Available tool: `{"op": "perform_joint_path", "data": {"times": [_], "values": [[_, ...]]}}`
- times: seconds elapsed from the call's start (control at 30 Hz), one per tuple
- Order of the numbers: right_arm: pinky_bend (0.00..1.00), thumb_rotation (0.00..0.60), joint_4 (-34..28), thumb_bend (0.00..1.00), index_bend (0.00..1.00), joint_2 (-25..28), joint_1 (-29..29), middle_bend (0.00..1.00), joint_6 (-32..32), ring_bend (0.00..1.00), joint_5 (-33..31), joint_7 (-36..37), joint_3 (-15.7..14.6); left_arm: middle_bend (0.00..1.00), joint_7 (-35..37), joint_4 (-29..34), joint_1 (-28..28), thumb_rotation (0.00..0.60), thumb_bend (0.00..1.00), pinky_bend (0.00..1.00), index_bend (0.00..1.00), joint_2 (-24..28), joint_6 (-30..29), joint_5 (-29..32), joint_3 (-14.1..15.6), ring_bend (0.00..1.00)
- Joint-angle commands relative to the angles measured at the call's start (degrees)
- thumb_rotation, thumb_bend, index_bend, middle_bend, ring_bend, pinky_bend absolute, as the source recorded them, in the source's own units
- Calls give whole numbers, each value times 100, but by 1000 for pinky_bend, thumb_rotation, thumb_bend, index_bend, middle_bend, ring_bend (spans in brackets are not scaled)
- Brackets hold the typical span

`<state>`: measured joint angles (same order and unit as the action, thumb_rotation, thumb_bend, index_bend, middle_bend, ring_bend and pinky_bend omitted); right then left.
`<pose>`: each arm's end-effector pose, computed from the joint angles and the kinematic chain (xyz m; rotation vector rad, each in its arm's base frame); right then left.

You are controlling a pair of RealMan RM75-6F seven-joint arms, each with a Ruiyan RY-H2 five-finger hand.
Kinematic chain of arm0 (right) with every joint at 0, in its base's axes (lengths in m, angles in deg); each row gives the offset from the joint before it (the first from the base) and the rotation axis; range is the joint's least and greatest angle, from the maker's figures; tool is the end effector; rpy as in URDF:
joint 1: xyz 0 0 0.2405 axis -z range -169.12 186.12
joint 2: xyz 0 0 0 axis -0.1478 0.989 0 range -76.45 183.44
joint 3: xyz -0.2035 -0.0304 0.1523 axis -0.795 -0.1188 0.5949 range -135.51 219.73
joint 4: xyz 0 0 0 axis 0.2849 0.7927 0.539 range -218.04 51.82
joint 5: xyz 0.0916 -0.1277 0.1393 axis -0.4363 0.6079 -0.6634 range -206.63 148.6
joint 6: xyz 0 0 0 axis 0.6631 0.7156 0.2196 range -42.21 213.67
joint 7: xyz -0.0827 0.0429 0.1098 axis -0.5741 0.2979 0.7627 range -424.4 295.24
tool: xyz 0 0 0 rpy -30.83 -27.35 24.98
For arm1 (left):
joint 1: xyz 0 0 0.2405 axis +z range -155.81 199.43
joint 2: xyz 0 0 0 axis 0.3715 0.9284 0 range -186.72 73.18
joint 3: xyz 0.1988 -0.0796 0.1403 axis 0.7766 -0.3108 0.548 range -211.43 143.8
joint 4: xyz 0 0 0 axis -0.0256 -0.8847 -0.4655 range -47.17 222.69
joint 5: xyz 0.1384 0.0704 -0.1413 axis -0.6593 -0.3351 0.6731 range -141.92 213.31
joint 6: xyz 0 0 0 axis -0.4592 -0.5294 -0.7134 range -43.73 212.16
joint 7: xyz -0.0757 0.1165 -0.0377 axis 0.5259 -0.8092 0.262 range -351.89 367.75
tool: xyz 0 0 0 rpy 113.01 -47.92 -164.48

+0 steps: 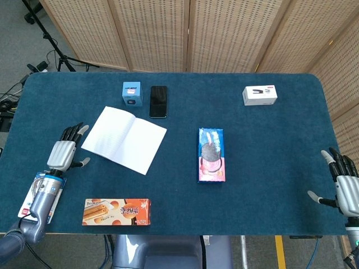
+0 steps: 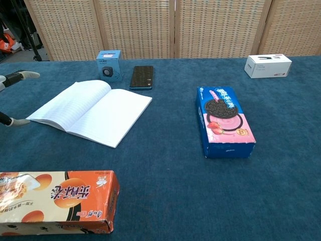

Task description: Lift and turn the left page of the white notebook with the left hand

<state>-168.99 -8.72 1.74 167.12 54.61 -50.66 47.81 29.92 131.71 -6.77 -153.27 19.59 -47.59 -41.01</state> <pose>-0.3334 -0.2043 0.1850 1.3154 -0.9808 0.9866 -0.3154 0.3431 0.0292 -1.5310 -1.0124 -1.0199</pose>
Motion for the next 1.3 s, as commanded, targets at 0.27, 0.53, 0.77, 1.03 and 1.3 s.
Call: {"op": "perform_joint_path", "data": {"times": [0.27, 0.53, 0.77, 1.03, 1.3], "values": [[0, 600, 23, 0, 0, 6, -24, 0, -62, 0, -57, 40, 22, 0, 222, -532, -205, 600, 206, 0, 0, -340, 251, 21, 43, 0], [0, 600, 42, 0, 0, 36, -17, 0, -67, 0, -77, 152, 36, 0, 229, -869, -325, 600, 205, 0, 0, -542, 382, 60, 47, 0], [0, 600, 59, 0, 0, 35, -29, 0, -91, 0, -72, 162, 32, 0, 188, -1030, -446, 600, 206, 0, 0, -694, 507, 131, -2, 0], [0, 600, 73, 0, 0, 45, -27, 0, -100, 0, -92, 204, 41, 0, 95, -1127, -513, 600, 206, 0, 0, -791, 600, 181, -3, 0], [0, 600, 81, 0, 0, 39, -29, 0, -101, 0, -92, 205, 42, 0, 100, -1261, -539, 600, 206, 0, 0, -869, 682, 236, -13, 0]]}}
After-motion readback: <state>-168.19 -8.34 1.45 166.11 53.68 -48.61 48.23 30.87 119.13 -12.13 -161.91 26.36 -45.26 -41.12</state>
